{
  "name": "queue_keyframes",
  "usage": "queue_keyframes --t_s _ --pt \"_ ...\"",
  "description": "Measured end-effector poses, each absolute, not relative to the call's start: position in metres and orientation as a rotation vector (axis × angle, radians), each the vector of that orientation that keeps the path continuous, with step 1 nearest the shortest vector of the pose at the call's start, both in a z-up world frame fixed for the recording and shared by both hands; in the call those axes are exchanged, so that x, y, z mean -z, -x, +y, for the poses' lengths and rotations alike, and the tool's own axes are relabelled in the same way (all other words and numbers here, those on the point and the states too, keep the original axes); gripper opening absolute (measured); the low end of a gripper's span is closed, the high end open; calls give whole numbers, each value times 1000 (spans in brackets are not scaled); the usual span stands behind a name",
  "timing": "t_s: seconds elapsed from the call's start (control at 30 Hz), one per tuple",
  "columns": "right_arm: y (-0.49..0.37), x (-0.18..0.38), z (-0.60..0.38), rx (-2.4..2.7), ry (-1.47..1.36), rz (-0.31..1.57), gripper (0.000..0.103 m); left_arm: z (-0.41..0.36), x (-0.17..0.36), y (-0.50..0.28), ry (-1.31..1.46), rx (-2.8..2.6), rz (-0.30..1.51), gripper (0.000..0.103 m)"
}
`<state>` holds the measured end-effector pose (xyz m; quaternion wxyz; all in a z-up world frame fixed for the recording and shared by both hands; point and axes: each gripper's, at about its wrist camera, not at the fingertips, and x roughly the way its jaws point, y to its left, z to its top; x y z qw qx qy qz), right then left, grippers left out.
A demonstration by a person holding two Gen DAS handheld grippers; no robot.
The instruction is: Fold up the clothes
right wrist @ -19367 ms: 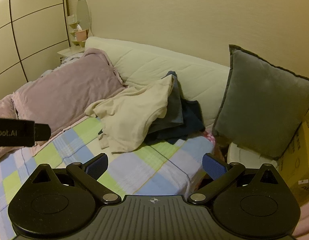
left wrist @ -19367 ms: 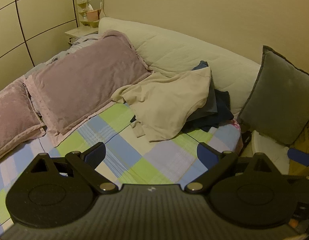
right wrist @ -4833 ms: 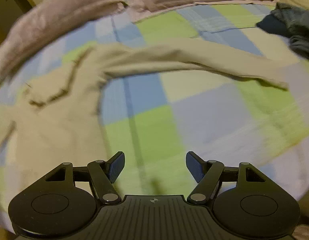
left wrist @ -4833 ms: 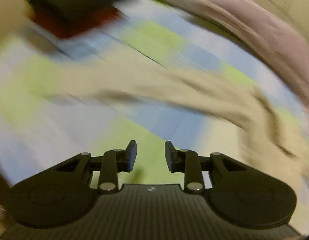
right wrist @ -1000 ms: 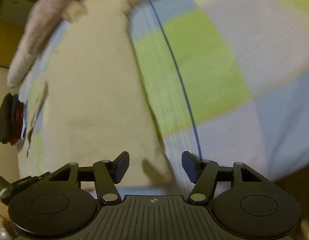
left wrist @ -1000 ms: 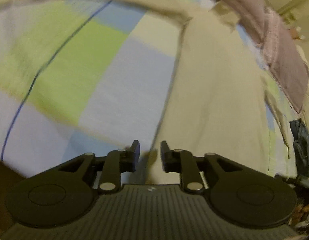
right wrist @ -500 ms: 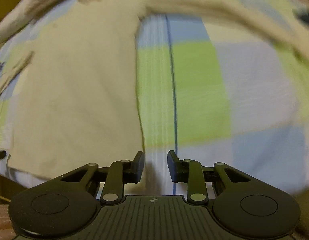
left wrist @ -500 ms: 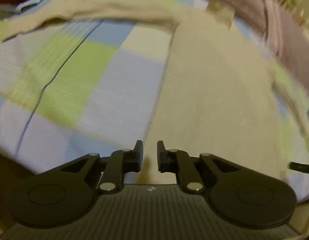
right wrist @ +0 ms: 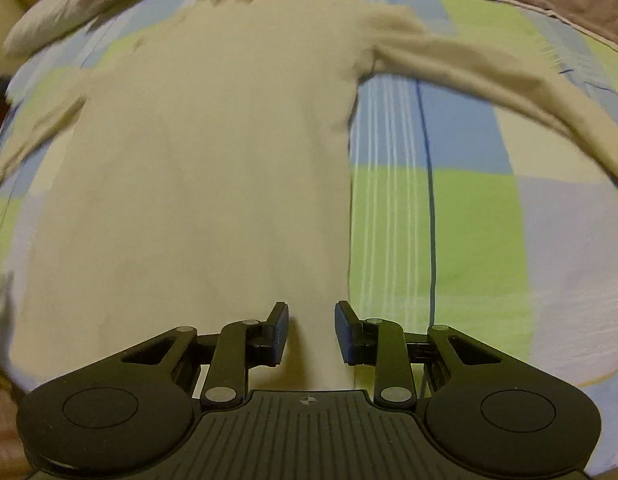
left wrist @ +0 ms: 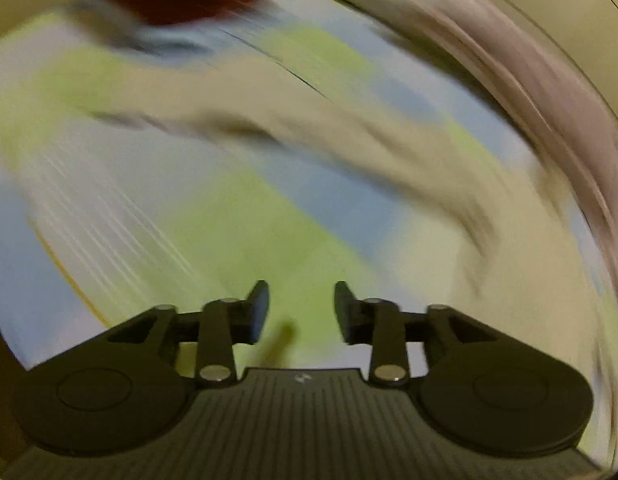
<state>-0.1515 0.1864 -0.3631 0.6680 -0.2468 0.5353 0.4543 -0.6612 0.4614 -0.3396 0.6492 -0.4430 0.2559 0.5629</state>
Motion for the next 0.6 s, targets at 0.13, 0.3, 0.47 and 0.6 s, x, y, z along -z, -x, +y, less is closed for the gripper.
queue_keyframes --t_s 0.13,0.3,0.47,0.6 --pt "148 359 218 -918 491 1197 30 537 352 740 1232 -1452 311 32" --pt "181 362 256 -878 493 1186 30 584 381 792 1411 -1569 185 28" --pt "204 371 279 -858 544 1186 30 593 388 796 1355 -1592 227 1" --pt "215 376 290 -837 565 1185 30 592 383 786 1132 -1601 405 1"
